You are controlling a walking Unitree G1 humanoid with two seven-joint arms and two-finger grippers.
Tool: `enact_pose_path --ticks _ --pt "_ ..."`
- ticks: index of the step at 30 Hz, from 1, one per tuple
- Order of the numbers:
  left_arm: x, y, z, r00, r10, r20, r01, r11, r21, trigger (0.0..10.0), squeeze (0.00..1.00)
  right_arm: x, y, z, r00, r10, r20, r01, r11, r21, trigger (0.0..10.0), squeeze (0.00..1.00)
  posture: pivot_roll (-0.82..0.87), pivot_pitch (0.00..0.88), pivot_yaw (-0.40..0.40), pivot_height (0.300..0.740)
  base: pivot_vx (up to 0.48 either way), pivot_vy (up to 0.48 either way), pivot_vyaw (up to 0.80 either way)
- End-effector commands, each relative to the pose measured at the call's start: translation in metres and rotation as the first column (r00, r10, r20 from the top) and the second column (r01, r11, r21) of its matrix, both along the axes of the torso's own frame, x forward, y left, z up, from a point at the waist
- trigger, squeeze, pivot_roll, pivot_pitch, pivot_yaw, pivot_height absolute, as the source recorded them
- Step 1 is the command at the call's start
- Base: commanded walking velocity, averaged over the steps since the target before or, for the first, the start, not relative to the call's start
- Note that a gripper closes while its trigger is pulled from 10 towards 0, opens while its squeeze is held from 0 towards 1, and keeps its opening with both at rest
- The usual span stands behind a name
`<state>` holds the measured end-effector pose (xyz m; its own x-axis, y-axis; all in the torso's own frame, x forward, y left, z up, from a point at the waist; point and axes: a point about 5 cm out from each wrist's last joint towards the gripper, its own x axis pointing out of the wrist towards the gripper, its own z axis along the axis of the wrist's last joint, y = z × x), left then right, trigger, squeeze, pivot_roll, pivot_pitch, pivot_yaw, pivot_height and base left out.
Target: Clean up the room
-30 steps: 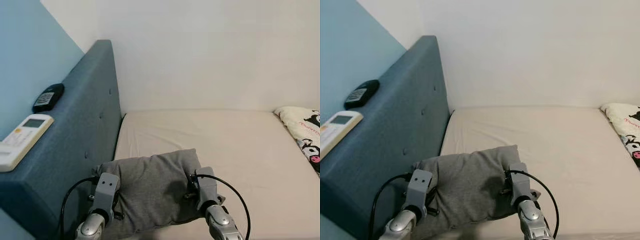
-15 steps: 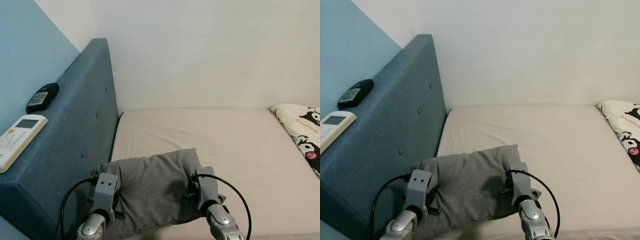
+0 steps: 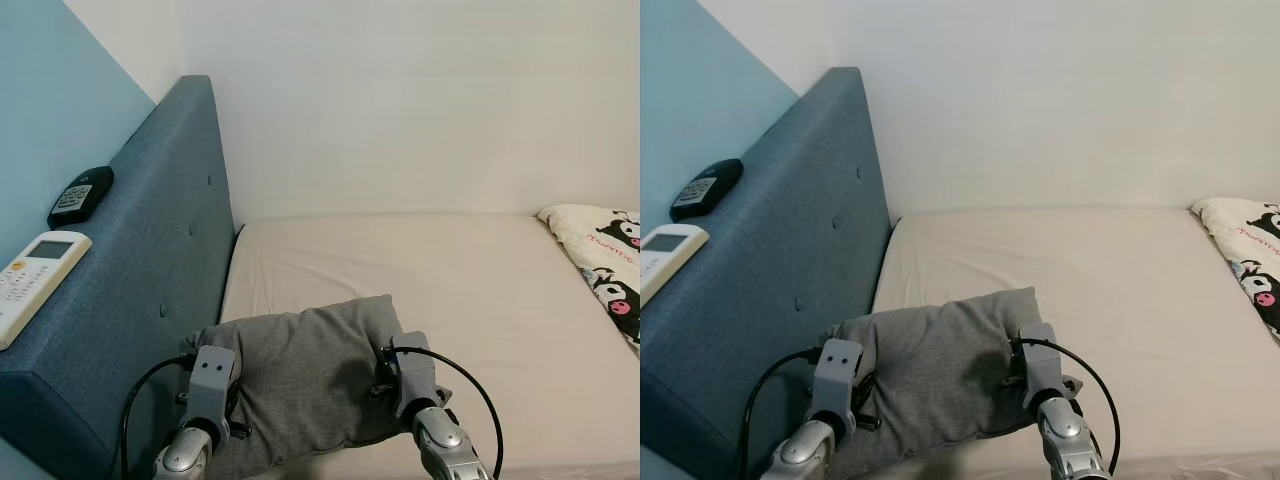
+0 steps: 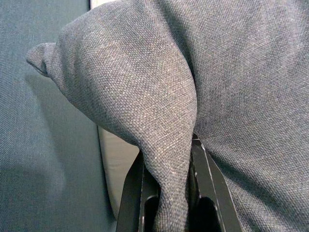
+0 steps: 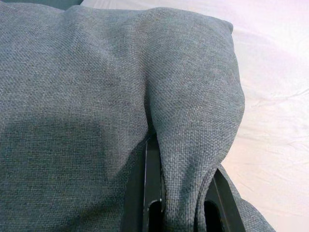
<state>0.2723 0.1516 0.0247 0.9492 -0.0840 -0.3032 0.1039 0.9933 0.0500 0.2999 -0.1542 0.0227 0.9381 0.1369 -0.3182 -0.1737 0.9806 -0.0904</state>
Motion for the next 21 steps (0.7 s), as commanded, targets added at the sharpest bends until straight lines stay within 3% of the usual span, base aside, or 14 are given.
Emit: enact_pose_path --ticks 1,18,21 --pt "0.0057 0.0012 0.0107 0.998 0.019 0.056 -0.019 1.000 -0.005 10.0 0.00 0.0042 0.0044 0.0059 0.999 0.025 0.029 -0.025 1.000 0.004 10.0 0.00 0.00 0.075 -0.047 0.740 0.000 0.000 0.00" --pt "0.0066 0.0015 0.0121 0.998 0.025 0.063 -0.025 1.000 -0.004 10.0 0.00 0.0050 0.0064 0.0076 0.997 0.060 0.038 -0.059 0.998 -0.031 10.0 0.00 0.00 0.077 -0.049 0.740 0.000 0.000 0.00" --pt "0.0064 0.0014 0.0123 0.998 0.024 0.064 -0.023 1.000 -0.005 10.0 0.00 0.0051 0.0077 0.0080 0.996 0.078 0.040 -0.076 0.996 -0.049 10.0 0.00 0.00 0.078 -0.050 0.740 0.000 0.000 0.80"
